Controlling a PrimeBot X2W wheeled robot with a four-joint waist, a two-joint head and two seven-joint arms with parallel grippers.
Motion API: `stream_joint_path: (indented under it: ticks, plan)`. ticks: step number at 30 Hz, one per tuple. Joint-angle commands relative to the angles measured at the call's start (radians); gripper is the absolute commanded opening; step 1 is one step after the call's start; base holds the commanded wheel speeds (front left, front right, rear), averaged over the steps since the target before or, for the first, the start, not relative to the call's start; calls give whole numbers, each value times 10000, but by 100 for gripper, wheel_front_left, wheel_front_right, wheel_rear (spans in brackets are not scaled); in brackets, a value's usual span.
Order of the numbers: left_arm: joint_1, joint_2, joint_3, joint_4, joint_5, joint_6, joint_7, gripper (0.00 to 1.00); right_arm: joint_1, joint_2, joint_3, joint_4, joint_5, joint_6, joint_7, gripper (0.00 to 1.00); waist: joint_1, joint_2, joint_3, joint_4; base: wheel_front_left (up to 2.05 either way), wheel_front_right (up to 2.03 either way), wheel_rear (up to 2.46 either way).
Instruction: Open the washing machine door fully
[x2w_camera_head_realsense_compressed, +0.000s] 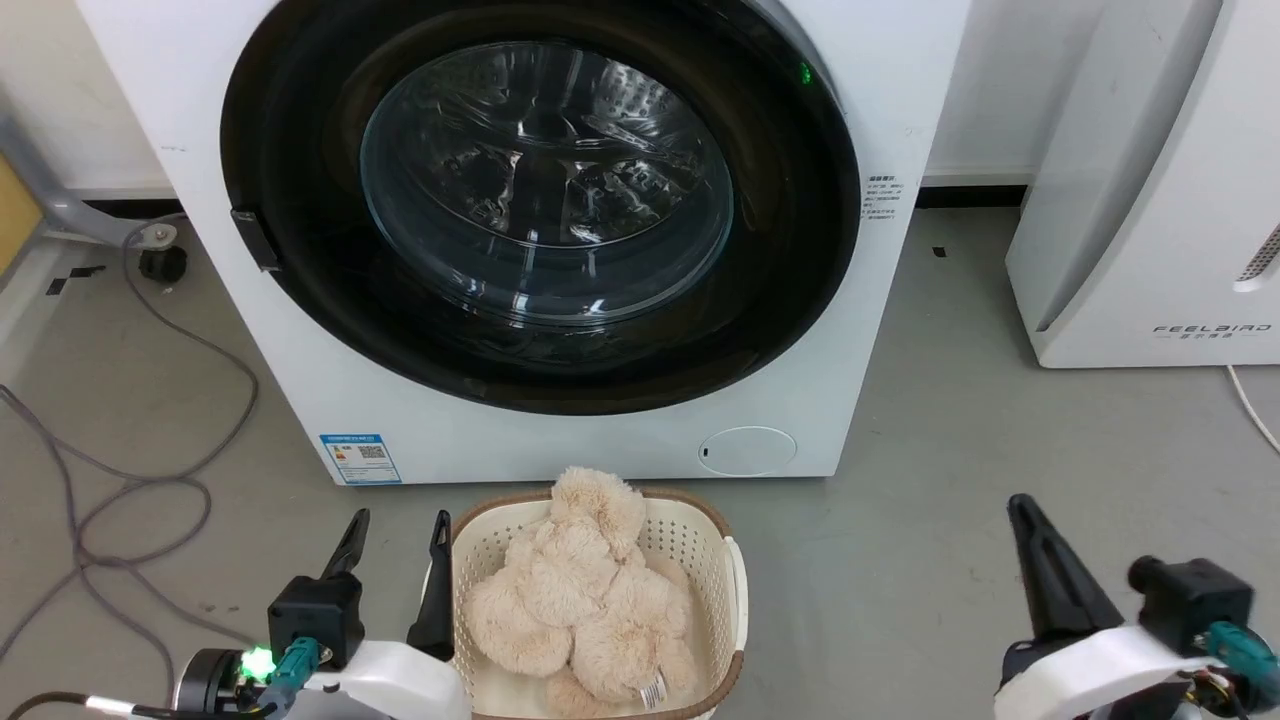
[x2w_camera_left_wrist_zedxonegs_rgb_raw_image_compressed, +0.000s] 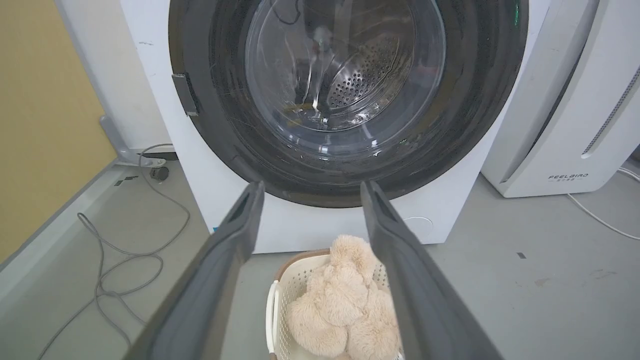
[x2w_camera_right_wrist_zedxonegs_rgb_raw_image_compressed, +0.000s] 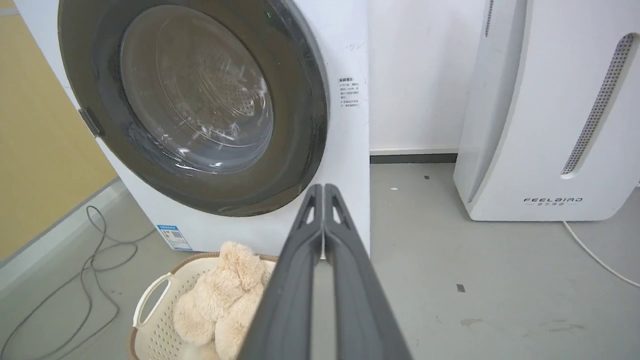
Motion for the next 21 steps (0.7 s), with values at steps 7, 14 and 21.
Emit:
stream_joint_path:
  ticks: [7,14,21]
  plan:
    - [-293,5,-121,44,-151,-119,-225,100,-333,4,-276,37,2074,2,-250,0,0,0,6,48,0,0,0]
    - [-376,5,-183,66,-286,-157,-371,100,-870,5,-486,333,3655,2,-396,0,0,0,120,98,0,0,0]
    - [-543,5,-196,33,-401,-216,-517,100,-1914,-6,-679,817,4643,3,-542,0,0,0,425,123,0,0,0]
